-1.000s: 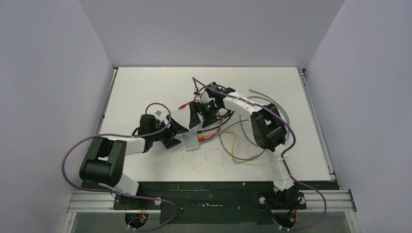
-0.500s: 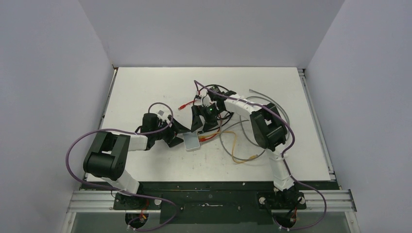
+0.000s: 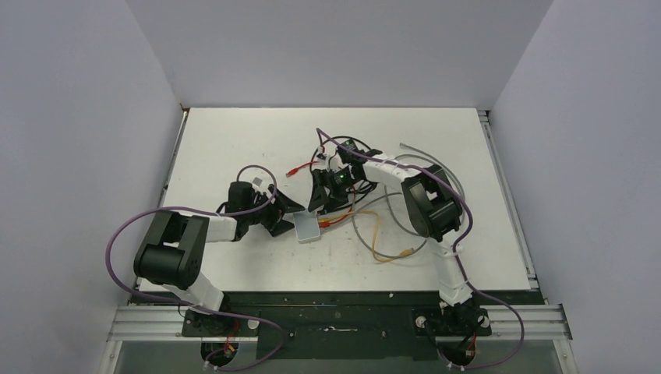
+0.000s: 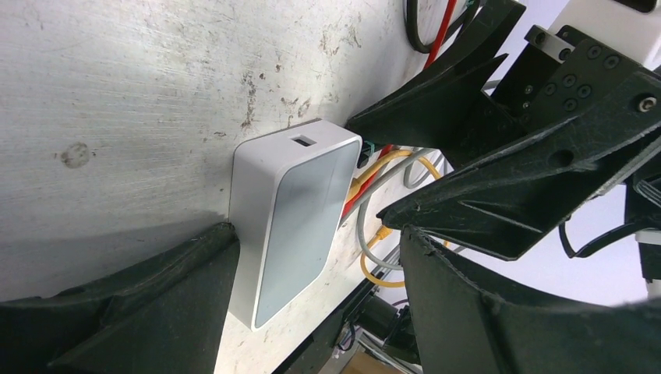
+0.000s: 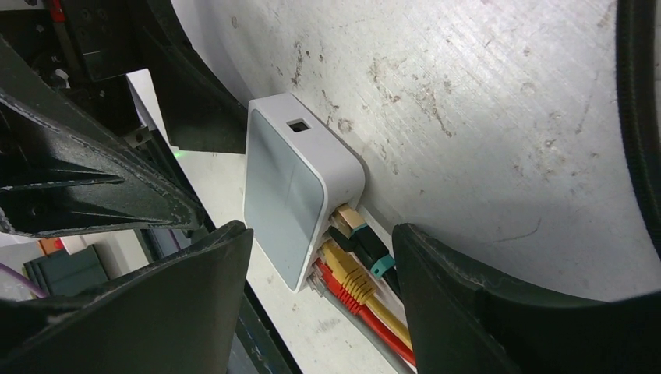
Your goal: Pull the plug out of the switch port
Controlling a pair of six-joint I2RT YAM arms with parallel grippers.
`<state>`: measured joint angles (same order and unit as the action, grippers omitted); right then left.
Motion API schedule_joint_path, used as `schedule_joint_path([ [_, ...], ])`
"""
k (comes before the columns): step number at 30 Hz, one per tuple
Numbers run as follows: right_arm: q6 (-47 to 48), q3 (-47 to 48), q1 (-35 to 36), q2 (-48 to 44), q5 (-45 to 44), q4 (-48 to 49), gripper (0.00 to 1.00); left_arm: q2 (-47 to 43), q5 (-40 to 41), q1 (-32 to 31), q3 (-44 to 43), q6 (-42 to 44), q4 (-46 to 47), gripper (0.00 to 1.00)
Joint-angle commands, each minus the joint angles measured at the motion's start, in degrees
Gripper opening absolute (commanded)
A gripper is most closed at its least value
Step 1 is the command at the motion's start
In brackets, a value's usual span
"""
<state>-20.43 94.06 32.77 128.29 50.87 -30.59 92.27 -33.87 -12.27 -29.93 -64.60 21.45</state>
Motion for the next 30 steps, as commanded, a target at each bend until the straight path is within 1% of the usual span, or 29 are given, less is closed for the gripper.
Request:
schedule_joint_path([
  [1, -1.4, -1.8, 1.4, 1.5, 2.7, 1.5, 0.65, -3.0, -0.9, -0.4, -2.5, -2.5, 4.4, 0.73],
  [4, -1.7, -1.7, 1.5, 1.2, 3.5, 2.1, 0.62, -3.3, -1.2, -0.5, -3.3, -3.0, 4.2, 0.73],
  [13, -3.7, -2.4, 1.3, 0.7, 5.4, 4.8, 0.42, -2.9, -1.5, -1.0, -3.9, -4.1, 5.6, 0.73],
  [17, -4.0, -2.4, 1.2, 0.4, 5.7, 5.1, 0.32, -3.7, -0.9, -1.0, -3.7, -3.4, 4.1, 0.76],
  [21, -4.1, -2.5, 0.9, -0.5, 5.6, 5.5, 0.26, -5.1, 0.8, -0.7, -4.2, -0.7, -0.7, 0.81],
  [26, -4.4, -2.7, -0.3, -2.1, 5.6, 5.6, 0.22, -7.6, 3.7, 0.5, -6.4, 6.8, -12.1, 0.89],
  [30, -4.6, -2.9, -1.1, -3.3, 5.6, 6.0, 0.21, -9.6, 4.1, 2.3, -6.7, 9.9, -16.1, 0.93],
])
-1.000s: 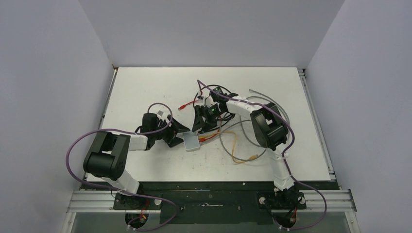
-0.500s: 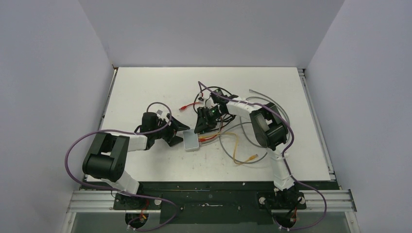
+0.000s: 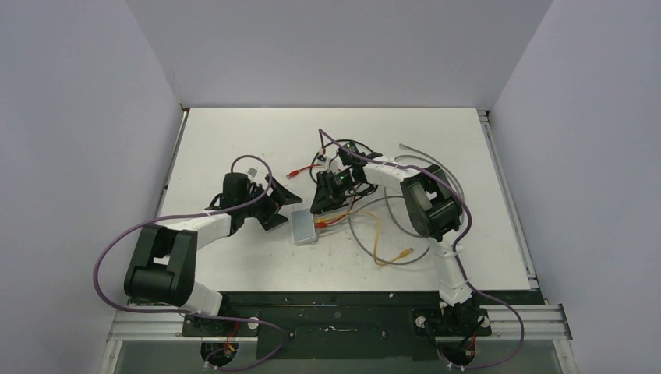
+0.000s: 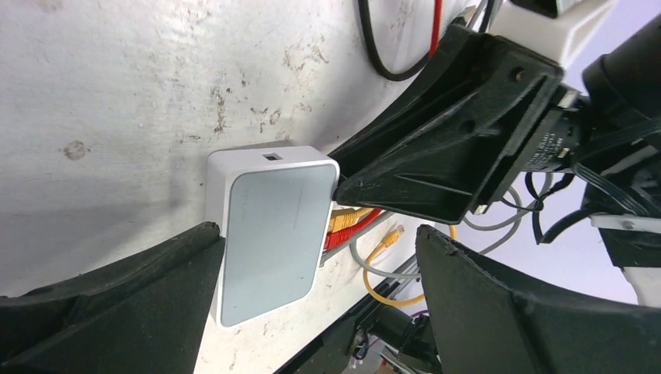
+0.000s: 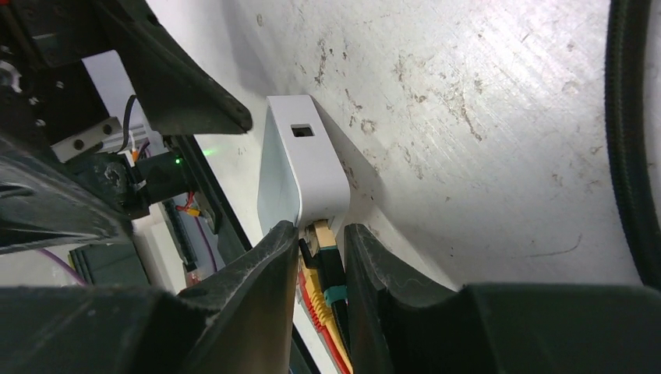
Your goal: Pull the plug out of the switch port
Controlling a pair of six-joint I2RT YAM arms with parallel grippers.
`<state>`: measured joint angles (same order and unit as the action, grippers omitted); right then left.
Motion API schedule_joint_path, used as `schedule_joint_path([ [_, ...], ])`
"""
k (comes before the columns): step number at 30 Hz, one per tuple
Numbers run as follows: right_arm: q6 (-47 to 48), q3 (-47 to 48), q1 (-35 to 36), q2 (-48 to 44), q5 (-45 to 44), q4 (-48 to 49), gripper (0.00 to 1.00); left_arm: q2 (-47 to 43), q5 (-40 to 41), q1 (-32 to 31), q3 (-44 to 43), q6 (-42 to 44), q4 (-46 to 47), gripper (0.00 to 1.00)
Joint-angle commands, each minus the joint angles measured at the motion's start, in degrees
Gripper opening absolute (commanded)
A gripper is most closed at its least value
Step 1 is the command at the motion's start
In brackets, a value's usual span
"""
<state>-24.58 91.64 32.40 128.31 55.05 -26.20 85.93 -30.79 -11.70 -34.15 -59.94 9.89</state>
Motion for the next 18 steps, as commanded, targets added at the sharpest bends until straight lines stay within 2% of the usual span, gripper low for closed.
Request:
schedule_joint_path([
  [1, -0.5, -0.6, -1.0, -3.5, 1.5, 1.7, 0.2, -3.7, 0.8, 2.2, -2.4, 5.7, -4.8, 0.93],
  [13, -2.5, 1.0, -3.1, -7.4, 3.1, 2.2, 0.11, -8.5, -3.5, 7.8, -0.4, 7.5, -5.4, 0.97],
  [16, -3.5, 1.8, -3.6, -8.8, 3.4, 2.4, 0.1, -9.2, -5.5, 9.4, 1.5, 5.8, -2.6, 0.97],
  [18, -4.7, 2.0, -4.0, -9.8, 3.9, 3.0, 0.1, -9.5, -8.0, 10.6, 3.9, 2.7, 4.0, 0.97],
])
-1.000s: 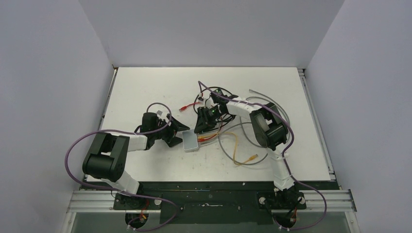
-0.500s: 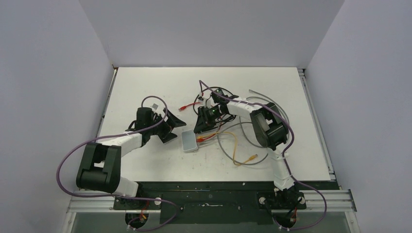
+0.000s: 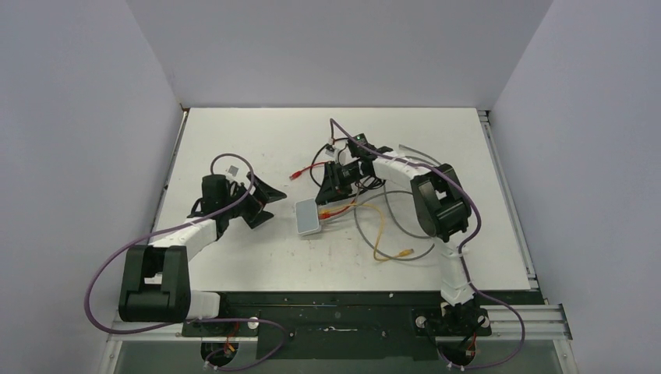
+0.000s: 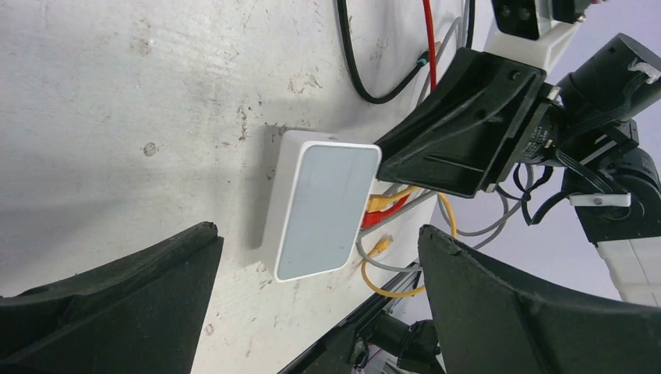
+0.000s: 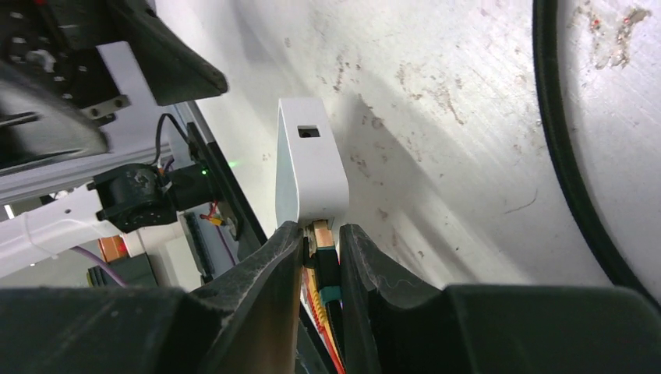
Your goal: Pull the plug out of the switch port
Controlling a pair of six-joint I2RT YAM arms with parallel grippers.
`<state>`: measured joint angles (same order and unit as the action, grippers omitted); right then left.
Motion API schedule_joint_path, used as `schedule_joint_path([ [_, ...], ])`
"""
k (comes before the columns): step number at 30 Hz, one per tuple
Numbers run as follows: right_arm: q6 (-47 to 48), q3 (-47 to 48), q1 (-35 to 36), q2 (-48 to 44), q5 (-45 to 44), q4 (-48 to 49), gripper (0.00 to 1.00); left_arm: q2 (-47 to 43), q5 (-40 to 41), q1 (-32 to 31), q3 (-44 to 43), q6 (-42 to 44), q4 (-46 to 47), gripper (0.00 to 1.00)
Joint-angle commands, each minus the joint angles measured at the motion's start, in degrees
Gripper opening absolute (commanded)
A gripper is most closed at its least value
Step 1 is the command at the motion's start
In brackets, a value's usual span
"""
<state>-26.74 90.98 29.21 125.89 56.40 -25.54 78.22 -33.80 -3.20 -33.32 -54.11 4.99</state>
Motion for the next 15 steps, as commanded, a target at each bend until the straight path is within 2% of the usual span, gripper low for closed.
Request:
schedule_joint_path([
  [1, -3.2, 2.8, -1.0, -7.7, 2.7, 2.8, 0.1, -1.7, -6.1, 2.6, 3.9, -4.5, 11.6, 0.97],
  [8, -6.7, 6.1, -1.7, -10.7, 4.2, 3.5, 0.11, -1.2, -10.9, 2.9, 4.0, -8.3, 20.2, 0.97],
  [15, -12.6, 7.3, -1.9, -12.9, 6.0, 7.4, 0.11, 1.3, -16.0, 2.9, 4.1, -13.6, 33.4, 0.97],
])
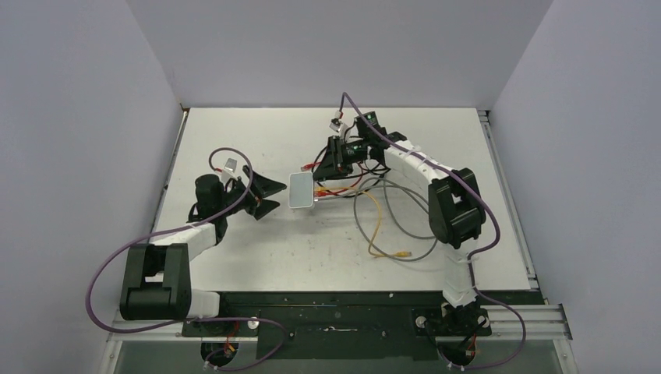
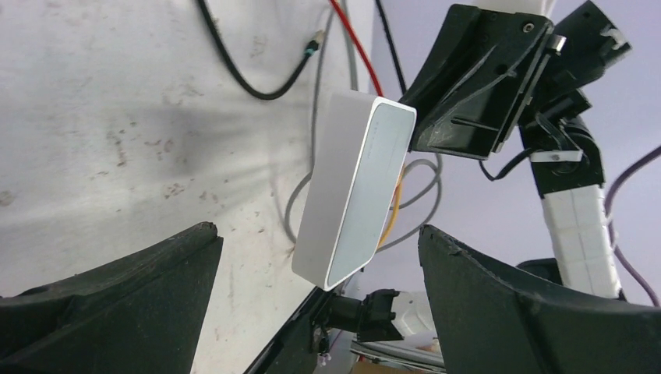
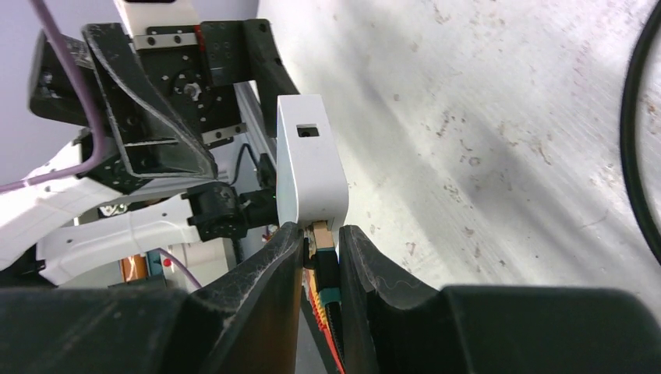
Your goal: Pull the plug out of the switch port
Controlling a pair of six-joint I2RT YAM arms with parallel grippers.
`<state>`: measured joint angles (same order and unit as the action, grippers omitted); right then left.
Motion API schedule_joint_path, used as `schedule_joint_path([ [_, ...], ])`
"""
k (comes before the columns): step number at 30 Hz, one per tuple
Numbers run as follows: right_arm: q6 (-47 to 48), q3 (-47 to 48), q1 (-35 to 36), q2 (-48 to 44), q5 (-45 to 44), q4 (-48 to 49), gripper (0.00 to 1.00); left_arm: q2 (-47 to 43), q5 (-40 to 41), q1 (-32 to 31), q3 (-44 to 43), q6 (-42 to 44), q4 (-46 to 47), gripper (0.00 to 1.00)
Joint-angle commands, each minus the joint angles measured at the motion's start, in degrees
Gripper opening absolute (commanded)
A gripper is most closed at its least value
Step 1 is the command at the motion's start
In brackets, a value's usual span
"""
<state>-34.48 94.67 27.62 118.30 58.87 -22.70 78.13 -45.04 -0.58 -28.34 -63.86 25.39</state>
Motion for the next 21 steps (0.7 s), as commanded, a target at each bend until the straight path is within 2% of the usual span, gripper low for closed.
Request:
schedule_joint_path([
  [1, -5.2, 3.9, -0.3, -5.4, 3.6, 4.7, 0.11, 1.8, -5.3, 0.3, -0.7, -5.1, 15.4, 0.97],
  [4, -6.6, 4.1, -0.4, -5.9, 4.3, 5.7, 0.11, 3.7, -6.5, -1.3, -1.4, -7.8, 20.5, 0.97],
  [11, -7.3, 4.2, -0.3, -6.5, 4.8, 6.3, 0.12, 7.9, -7.8, -6.8, -6.5, -10.8, 24.8, 0.89],
  [17, -7.6, 3.9, -0.3, -6.7, 5.4, 6.9, 0.12, 11.3, -9.4, -8.1, -8.7, -15.5, 31.6, 0.67],
  [21, -7.2, 3.2, -0.3, -6.7, 5.4, 7.1, 0.13, 11.7, -10.1, -8.1, -9.1, -16.0, 31.9, 0.57],
])
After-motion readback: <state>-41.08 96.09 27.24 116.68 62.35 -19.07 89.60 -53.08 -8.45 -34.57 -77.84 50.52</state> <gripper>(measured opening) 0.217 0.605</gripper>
